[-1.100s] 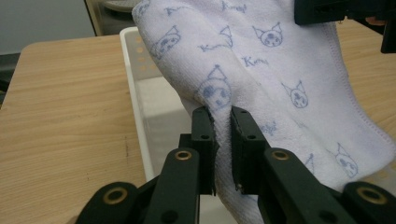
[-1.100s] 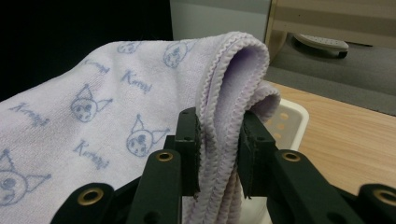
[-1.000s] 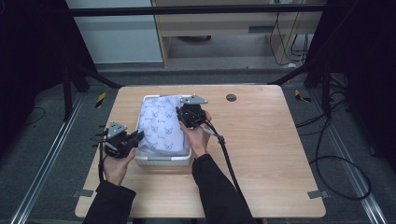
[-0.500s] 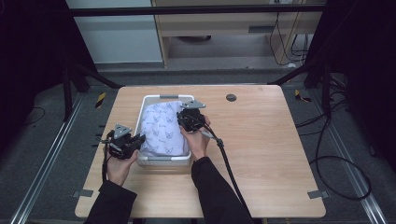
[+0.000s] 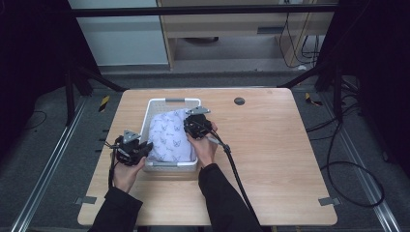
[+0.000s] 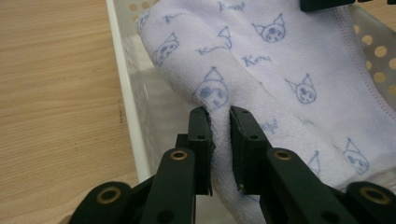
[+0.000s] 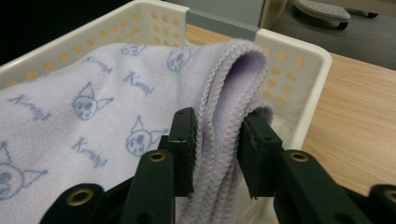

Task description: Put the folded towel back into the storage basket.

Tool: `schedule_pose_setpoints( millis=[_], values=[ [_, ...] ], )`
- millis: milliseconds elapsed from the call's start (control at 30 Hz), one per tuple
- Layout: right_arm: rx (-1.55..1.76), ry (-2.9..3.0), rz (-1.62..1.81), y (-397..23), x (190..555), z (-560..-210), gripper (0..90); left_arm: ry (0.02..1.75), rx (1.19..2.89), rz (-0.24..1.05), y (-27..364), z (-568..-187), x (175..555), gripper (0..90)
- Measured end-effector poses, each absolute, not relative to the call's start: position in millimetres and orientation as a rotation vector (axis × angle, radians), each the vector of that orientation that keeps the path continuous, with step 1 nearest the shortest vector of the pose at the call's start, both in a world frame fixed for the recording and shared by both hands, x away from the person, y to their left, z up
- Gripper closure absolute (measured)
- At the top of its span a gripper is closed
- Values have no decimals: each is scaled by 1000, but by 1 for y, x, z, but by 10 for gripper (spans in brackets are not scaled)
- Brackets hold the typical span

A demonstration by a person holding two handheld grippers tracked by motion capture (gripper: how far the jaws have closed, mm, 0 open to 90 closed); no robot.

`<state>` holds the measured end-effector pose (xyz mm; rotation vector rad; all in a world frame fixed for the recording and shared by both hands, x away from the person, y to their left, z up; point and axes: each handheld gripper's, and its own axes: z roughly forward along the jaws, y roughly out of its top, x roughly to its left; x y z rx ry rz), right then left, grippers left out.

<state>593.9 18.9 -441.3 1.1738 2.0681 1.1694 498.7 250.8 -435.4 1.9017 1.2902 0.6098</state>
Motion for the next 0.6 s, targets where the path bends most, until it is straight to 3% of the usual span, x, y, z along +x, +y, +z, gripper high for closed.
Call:
schedule_pose_setpoints(
  millis=[600],
  values=[
    [1130, 2007, 1251, -4, 576, -426, 402, 1232, 1775, 645, 259, -411, 486, 672]
  ],
)
